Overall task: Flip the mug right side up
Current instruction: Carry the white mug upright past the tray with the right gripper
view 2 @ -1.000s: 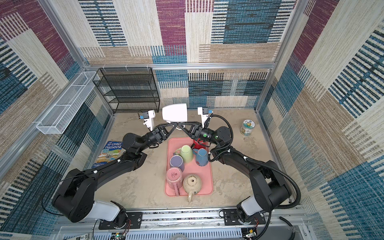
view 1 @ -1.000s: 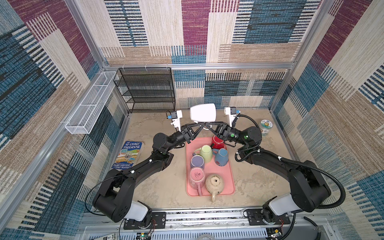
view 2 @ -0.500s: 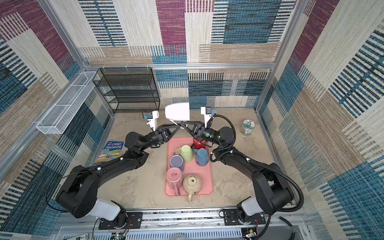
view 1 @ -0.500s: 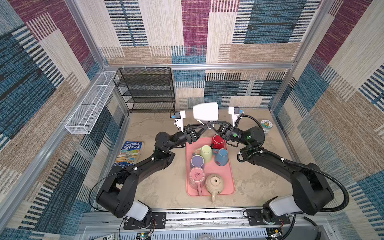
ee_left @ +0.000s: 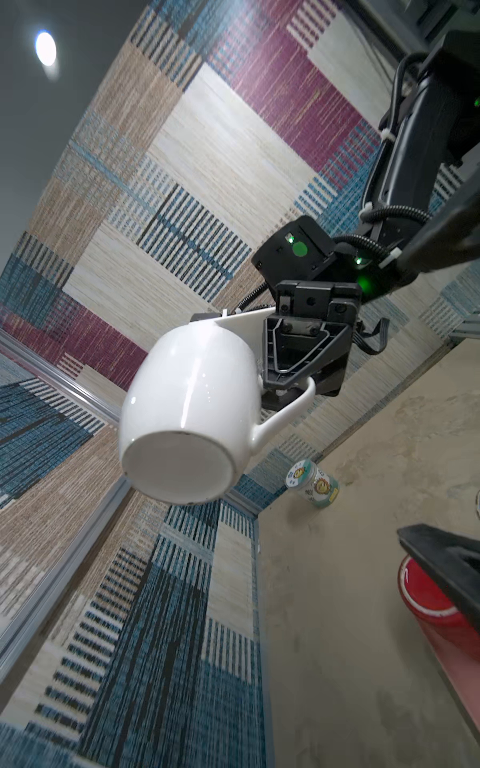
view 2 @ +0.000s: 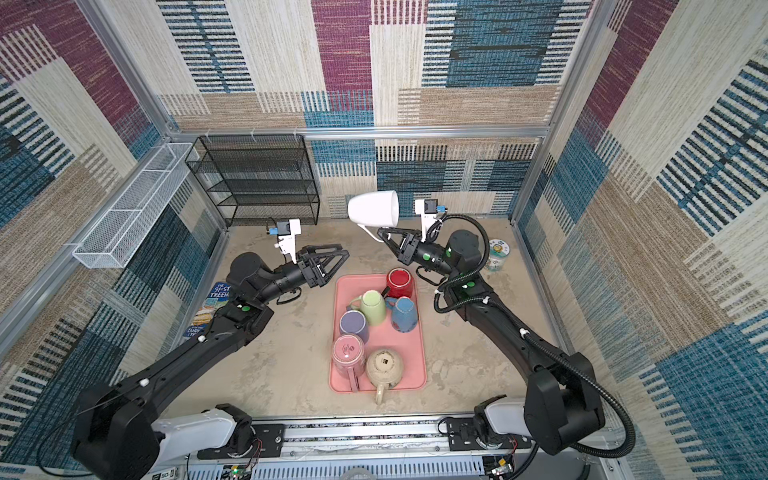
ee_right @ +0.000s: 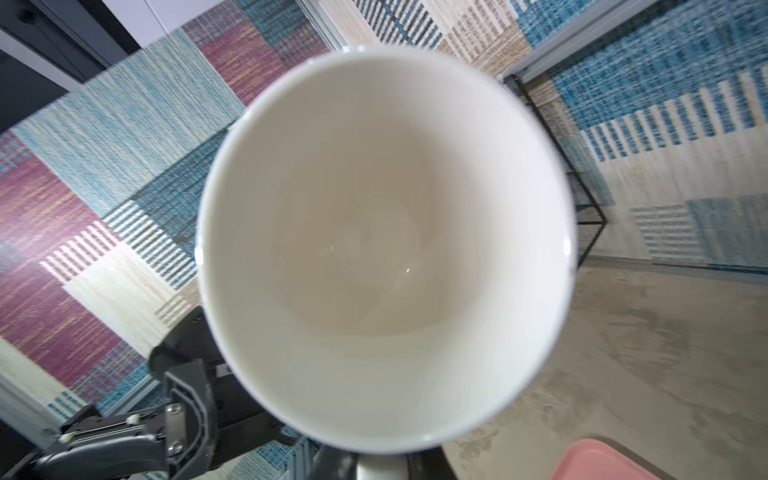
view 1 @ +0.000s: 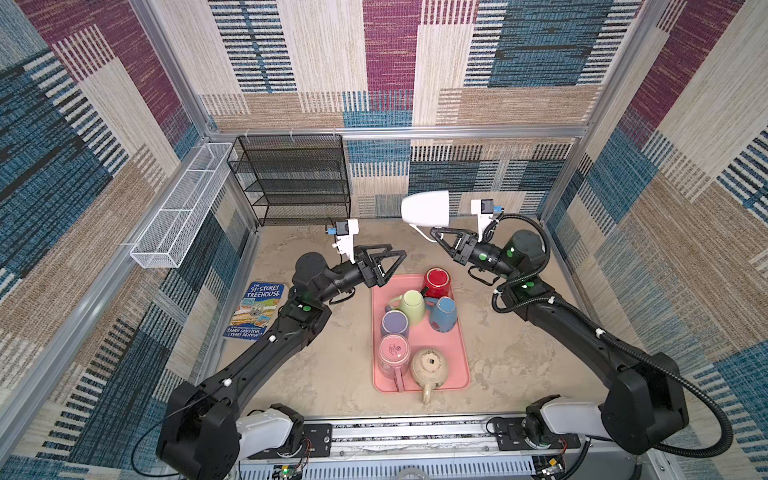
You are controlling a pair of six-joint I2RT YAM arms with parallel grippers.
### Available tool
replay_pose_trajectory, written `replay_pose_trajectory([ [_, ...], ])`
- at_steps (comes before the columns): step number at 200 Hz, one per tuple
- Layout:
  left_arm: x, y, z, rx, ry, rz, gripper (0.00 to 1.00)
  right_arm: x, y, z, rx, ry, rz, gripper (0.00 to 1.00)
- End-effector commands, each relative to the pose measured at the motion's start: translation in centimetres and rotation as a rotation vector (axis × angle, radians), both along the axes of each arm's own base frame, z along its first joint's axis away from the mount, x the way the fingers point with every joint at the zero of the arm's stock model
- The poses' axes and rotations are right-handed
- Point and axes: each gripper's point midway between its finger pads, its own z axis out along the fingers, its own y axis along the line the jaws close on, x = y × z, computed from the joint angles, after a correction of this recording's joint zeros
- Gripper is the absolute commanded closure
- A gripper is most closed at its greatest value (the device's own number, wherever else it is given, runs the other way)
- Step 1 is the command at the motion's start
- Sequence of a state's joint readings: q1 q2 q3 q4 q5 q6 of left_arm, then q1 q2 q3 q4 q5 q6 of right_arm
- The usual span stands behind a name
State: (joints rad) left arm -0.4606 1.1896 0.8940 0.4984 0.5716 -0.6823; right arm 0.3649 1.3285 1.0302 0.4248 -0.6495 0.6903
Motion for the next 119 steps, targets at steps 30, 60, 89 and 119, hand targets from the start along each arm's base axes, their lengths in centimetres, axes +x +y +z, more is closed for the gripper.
replay_pose_trajectory([
  [30, 1.0, 5.6, -6.8, 0.519, 0.180, 0.291, 0.00, 5.0, -3.6, -7.5, -0.407, 0.196, -0.288, 1.00],
  [60, 0.7, 8.1, -10.4, 0.786, 0.276, 0.325, 0.00, 7.4, -6.8, -10.4, -0.601, 0.240, -0.465, 1.00],
  [89, 0.2, 8.7, -12.4, 0.879, 0.308, 0.297, 0.00, 9.1, -9.5, -14.0, -0.796, 0.300, -0.559, 1.00],
  [119, 0.1, 8.6, -13.5, 0.912, 0.314, 0.272, 0.00, 10.9, -13.1, -17.7, -0.958, 0.379, -0.683, 1.00],
])
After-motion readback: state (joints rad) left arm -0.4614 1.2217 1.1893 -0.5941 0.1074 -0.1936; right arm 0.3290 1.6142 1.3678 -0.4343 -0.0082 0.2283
